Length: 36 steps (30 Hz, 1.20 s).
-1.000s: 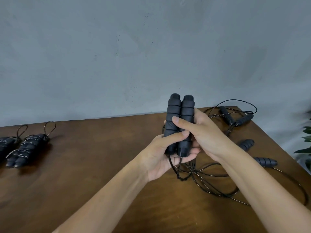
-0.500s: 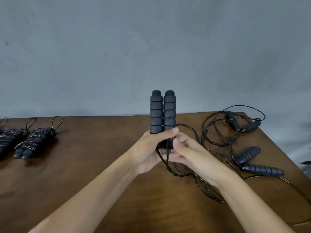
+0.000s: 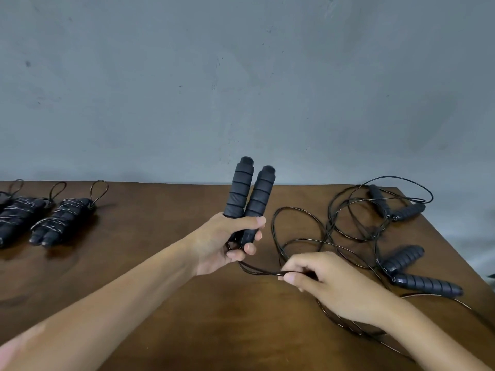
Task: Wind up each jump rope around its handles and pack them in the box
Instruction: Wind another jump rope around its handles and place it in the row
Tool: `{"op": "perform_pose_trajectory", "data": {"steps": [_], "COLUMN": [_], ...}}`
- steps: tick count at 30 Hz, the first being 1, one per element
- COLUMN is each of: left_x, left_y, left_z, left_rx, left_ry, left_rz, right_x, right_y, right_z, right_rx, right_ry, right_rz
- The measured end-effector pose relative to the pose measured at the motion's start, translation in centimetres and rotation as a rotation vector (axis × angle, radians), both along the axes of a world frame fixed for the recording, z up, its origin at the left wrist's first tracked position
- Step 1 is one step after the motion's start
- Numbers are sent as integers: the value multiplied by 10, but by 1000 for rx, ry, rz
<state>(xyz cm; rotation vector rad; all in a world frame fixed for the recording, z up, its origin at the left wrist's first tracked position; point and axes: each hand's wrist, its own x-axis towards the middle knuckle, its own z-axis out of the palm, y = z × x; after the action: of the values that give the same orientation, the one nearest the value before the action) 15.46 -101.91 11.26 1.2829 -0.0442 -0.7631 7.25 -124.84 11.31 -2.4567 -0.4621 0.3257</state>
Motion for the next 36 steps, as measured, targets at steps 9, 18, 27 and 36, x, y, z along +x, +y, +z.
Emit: {"op": "perform_pose_trajectory", "data": {"steps": [9,18,27,36], "left_x": [7,0,-4,0], "left_y": [4,-5,-15,-32], "left_z": [-6,-2,-8,-9], "left_rx": [95,234,303,580], "left_ry": [26,-52,2,-161], "left_rz": [-185,-419,-482,-546], "right_x": [23,41,40,69], "right_y": [-28,-18,6,28], "right_z": [39,57,74,86], "right_rx": [-276,-267,-462,-316], "right_ry": [-242,-414,-878,-636], "right_rz": [-17,-25,160,373]}}
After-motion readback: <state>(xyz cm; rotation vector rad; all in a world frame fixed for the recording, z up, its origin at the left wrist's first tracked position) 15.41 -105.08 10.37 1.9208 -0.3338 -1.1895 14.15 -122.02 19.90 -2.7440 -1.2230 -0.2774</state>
